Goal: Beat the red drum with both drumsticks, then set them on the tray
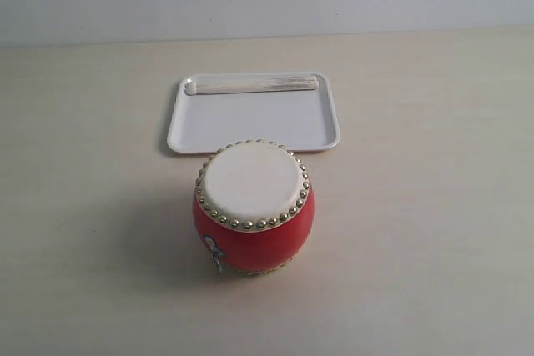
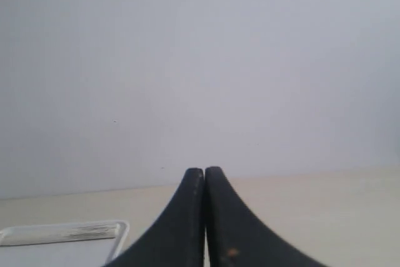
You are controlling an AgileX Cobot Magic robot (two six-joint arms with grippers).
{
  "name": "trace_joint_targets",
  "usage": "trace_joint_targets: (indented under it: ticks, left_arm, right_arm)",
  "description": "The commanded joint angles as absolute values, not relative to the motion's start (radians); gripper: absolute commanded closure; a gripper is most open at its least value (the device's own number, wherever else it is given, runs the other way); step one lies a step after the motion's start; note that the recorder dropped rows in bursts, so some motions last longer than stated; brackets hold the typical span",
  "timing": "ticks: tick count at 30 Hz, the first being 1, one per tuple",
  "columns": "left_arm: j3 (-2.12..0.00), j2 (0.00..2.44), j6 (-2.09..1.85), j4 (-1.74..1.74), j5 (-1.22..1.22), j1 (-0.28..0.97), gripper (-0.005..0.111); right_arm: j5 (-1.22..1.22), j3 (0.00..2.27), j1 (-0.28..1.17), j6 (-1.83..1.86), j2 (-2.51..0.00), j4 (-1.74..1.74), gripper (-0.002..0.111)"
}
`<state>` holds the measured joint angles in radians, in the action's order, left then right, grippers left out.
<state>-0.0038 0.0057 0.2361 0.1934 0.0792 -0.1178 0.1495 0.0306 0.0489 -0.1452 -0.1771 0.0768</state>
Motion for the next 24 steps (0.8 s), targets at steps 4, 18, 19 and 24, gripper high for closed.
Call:
trace_joint_targets:
  ticks: [4, 18, 19, 24]
  left_arm:
    - [0.0, 0.0, 0.241, 0.198, 0.072, -0.121, 0.107]
    - [0.0, 0.0, 0.241, 0.198, 0.074, -0.121, 0.107]
    - [0.0, 0.0, 0.241, 0.198, 0.074, -0.121, 0.107]
    - [0.0, 0.0, 0.241, 0.198, 0.074, -0.121, 0.107]
  right_arm:
    - [0.097, 0.0, -0.018, -0.136, -0.033, 0.077, 0.108]
    - [0.058, 0.0, -0.071, -0.133, 0.0, 0.079, 0.108]
    - [0.058, 0.0, -0.071, -0.133, 0.0, 0.079, 0.108]
    - [0.058, 0.0, -0.071, -0.158, 0.0, 0.079, 0.108]
